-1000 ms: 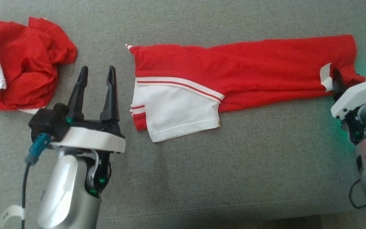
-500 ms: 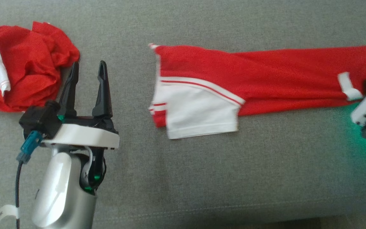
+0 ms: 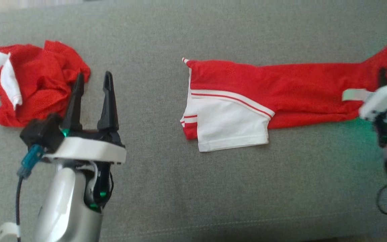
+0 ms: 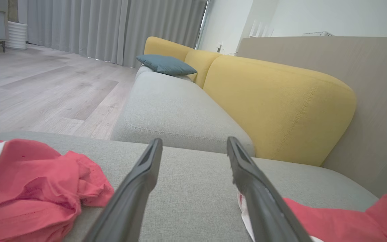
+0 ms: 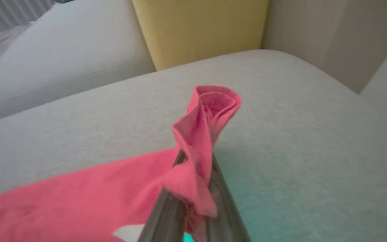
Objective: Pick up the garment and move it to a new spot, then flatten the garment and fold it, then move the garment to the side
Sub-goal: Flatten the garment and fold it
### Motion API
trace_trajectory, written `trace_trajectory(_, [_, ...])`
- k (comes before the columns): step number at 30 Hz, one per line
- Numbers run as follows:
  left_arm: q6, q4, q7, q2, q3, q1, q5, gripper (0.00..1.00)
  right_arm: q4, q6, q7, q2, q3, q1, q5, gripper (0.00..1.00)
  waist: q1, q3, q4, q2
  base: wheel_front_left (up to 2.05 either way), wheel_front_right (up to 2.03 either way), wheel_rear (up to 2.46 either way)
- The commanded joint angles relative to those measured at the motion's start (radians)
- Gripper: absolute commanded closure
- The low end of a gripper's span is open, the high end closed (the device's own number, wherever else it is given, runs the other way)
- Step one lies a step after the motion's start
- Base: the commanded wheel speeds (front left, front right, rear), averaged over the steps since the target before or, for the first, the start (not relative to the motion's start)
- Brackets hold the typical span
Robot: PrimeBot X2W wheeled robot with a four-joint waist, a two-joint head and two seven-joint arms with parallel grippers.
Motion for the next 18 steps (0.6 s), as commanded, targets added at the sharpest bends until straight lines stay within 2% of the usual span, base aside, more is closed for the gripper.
trace_trajectory(1, [0.008, -0.034, -0.005, 0.009, 0.029, 0.004, -0.005, 0.0, -0.046, 0.003, -0.014, 0.025, 0.032, -0.037, -0.004, 1.0, 0.0, -0.03, 0.001, 0.0, 0.0, 0.0, 0.0])
trace_trajectory(7, [0.015, -0.038, -0.005, 0.009, 0.034, 0.046, -0.02, 0.0, -0.16, 0.003, 0.006, 0.163, 0.128, -0.013, 0.028, 1.0, 0.0, -0.1, 0.014, 0.0, 0.0, 0.0, 0.0])
trace_trajectory(10, [0.019, -0.042, -0.005, 0.009, 0.037, 0.065, -0.026, 0.0, -0.238, 0.003, 0.031, 0.209, 0.183, 0.023, 0.057, 1.0, 0.0, -0.122, 0.027, 0.0, 0.0, 0.0, 0.0])
trace_trajectory(18, [0.02, -0.049, -0.005, 0.009, 0.04, 0.09, -0.033, 0.0, -0.427, 0.003, 0.099, 0.249, 0.301, 0.132, 0.151, 1.0, 0.0, -0.134, 0.067, 0.0, 0.0, 0.0, 0.0])
